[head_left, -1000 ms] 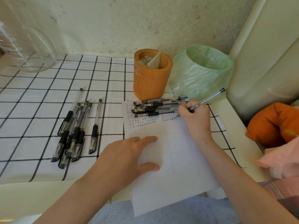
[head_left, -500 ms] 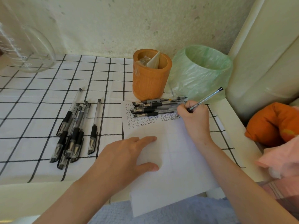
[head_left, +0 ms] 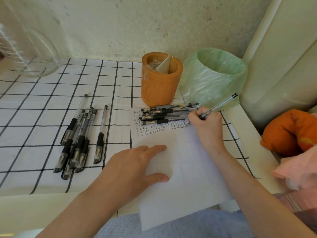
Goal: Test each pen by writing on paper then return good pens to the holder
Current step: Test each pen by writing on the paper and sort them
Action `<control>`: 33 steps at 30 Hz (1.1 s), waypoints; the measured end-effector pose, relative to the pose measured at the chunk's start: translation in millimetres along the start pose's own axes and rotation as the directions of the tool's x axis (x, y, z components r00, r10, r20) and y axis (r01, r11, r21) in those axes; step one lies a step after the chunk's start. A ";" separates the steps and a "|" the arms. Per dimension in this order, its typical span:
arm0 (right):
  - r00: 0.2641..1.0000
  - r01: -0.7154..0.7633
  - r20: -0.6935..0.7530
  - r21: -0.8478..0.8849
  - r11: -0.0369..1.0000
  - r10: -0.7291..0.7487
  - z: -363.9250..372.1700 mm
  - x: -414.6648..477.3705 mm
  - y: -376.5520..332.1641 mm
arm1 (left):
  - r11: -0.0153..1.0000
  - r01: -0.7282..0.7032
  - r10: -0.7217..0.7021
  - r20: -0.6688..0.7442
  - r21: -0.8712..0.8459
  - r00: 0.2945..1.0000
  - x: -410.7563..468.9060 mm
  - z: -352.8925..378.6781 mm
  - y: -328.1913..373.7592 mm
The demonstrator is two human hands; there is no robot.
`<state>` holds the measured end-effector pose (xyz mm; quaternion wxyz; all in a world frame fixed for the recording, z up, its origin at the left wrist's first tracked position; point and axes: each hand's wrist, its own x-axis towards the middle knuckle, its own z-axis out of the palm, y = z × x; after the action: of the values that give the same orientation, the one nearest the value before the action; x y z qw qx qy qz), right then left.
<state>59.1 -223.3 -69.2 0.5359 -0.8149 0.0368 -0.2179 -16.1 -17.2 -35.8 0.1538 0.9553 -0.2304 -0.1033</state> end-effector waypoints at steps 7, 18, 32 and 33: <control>1.000 -0.025 -0.013 0.014 1.000 0.025 0.2 -0.1 -0.4 | 1.000 0.002 -0.002 0.001 -0.001 1.000 0.7 0.4 0.0; 0.999 -0.033 -0.017 0.001 0.999 0.033 -0.1 0.6 2.0 | 1.000 0.001 -0.001 0.005 0.003 1.000 1.3 -0.2 0.2; 1.000 -0.014 -0.018 0.012 1.000 0.014 1.0 1.3 1.8 | 1.000 -0.011 0.011 -0.004 0.003 1.000 -0.5 0.3 -0.5; 1.000 -0.014 -0.017 0.010 1.000 0.014 0.7 1.3 1.8 | 1.000 -0.011 0.011 -0.005 0.002 1.000 -0.7 0.3 -0.5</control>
<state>60.8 -223.9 -70.6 0.5413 -0.8099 0.0461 -0.2214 -16.6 -16.5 -36.2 0.1540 0.9544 -0.2354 -0.0997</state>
